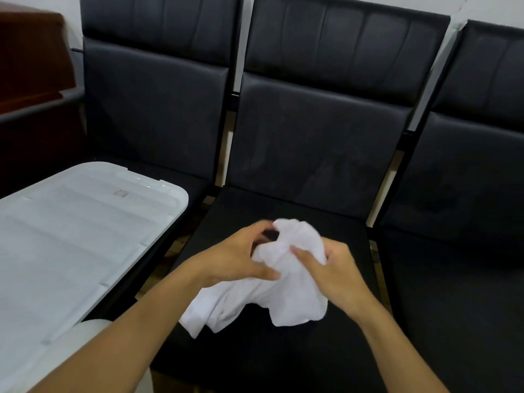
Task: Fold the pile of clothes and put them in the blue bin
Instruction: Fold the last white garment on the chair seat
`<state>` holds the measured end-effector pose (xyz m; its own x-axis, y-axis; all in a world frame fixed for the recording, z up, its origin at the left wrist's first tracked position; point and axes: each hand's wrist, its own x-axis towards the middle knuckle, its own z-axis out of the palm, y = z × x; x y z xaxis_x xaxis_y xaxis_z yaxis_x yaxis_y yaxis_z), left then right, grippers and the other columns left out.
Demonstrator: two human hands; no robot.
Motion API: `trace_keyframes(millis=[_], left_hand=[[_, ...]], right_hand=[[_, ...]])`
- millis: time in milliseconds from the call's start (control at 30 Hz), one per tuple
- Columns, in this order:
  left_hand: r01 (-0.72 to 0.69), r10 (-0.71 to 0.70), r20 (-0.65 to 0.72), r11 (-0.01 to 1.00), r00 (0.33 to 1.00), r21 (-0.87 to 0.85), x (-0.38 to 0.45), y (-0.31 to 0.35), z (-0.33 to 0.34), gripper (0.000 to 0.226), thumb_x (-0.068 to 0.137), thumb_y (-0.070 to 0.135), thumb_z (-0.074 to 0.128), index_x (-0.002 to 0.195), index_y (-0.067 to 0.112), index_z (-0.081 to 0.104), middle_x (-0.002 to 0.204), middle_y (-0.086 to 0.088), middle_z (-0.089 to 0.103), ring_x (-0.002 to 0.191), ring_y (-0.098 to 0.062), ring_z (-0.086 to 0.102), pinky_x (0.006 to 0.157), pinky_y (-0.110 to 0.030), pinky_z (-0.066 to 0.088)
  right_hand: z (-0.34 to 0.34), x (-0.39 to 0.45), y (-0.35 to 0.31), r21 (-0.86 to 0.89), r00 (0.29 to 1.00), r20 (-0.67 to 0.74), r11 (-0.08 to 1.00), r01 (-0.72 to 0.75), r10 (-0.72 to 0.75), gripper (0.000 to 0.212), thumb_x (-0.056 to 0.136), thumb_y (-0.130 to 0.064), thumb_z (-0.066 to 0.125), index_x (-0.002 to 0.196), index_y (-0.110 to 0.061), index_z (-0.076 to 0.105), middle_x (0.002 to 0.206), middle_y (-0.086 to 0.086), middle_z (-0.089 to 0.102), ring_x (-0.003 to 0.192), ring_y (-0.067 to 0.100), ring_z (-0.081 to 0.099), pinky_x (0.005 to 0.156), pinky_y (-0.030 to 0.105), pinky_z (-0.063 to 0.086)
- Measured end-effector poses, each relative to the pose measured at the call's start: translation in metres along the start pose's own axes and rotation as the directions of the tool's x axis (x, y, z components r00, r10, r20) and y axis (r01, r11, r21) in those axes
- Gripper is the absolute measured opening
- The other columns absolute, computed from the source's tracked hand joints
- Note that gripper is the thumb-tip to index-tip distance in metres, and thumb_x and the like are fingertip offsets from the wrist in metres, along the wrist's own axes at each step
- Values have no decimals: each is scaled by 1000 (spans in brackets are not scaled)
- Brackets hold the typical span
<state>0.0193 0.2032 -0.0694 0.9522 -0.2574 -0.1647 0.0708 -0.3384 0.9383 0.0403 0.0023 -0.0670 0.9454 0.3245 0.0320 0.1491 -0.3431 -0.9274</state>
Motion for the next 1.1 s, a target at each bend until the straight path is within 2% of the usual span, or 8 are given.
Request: trace_keyframes(millis=[100, 300, 433, 567, 733, 900, 1033, 1100], left_hand=[[108, -108, -5, 986, 994, 125, 0, -1, 4, 6, 92, 25, 68, 97, 21, 69, 94, 5, 70, 86, -6, 66, 77, -25, 56], [-205, 200, -318, 979, 927, 16, -1, 8, -8, 23, 102, 11, 49, 102, 17, 71, 96, 1, 70, 92, -12, 66, 79, -19, 51], [-282, 284, -236, 958, 929, 43, -3, 11, -4, 22, 101, 12, 51, 107, 16, 71, 102, 3, 72, 99, -7, 66, 83, -17, 52], [-229, 236, -227, 972, 945, 56, -3, 14, 0, 29, 101, 30, 51, 78, 28, 70, 77, 14, 68, 76, 0, 63, 68, -15, 47], [-217, 218, -7, 974, 976, 60, -8, 19, 2, 23, 103, 29, 47, 106, 31, 70, 100, 18, 72, 98, 1, 66, 80, -15, 50], [-179, 168, 258, 984, 951, 18, -14, 20, 0, 29, 104, 24, 45, 122, 17, 66, 114, 4, 70, 109, -11, 65, 84, -21, 50], [-115, 115, 324, 993, 939, -20, -18, 19, -10, 21, 101, 19, 52, 113, 21, 70, 105, 4, 71, 99, -7, 66, 80, -19, 50], [-71, 67, 374, 997, 925, -4, -22, 18, -14, 17, 94, 14, 65, 105, 25, 71, 100, 6, 71, 96, -10, 67, 78, -21, 52]], right_hand=[[-14, -2, 2, 73, 995, -56, 994, -75, 79, 25, 95, -39, 56, 109, -23, 69, 98, -6, 76, 92, 11, 73, 80, 37, 60], [-43, 3, 4, 414, 909, -366, 910, -35, 201, 21, 99, -23, 55, 89, -23, 74, 96, -5, 75, 102, 16, 67, 101, 42, 49], [-54, 5, 16, 405, 850, -460, 913, -58, 258, 18, 92, -12, 55, 87, -21, 70, 109, -3, 67, 116, 20, 57, 111, 50, 39], [-58, 0, 16, 242, 975, -169, 965, -100, 143, 40, 82, -12, 57, 111, -38, 65, 119, 5, 61, 113, 25, 59, 92, 44, 53], [-41, -10, 12, -213, 916, 370, 974, -81, 157, 59, 74, -44, 82, 121, -63, 52, 144, -28, 29, 132, 1, 35, 106, 36, 44], [-13, -10, 9, -119, 848, 515, 990, -74, 125, 41, 82, -27, 80, 120, -36, 65, 121, -15, 62, 115, 6, 60, 94, 29, 55], [-25, -13, 1, -70, 843, 526, 993, -91, 114, 32, 91, -11, 67, 69, -33, 74, 74, -18, 68, 74, -1, 63, 66, 17, 46], [-33, -15, -1, 46, 853, 518, 993, -112, 72, 14, 89, -9, 69, 81, -17, 77, 84, -5, 73, 81, 10, 67, 69, 23, 49]])
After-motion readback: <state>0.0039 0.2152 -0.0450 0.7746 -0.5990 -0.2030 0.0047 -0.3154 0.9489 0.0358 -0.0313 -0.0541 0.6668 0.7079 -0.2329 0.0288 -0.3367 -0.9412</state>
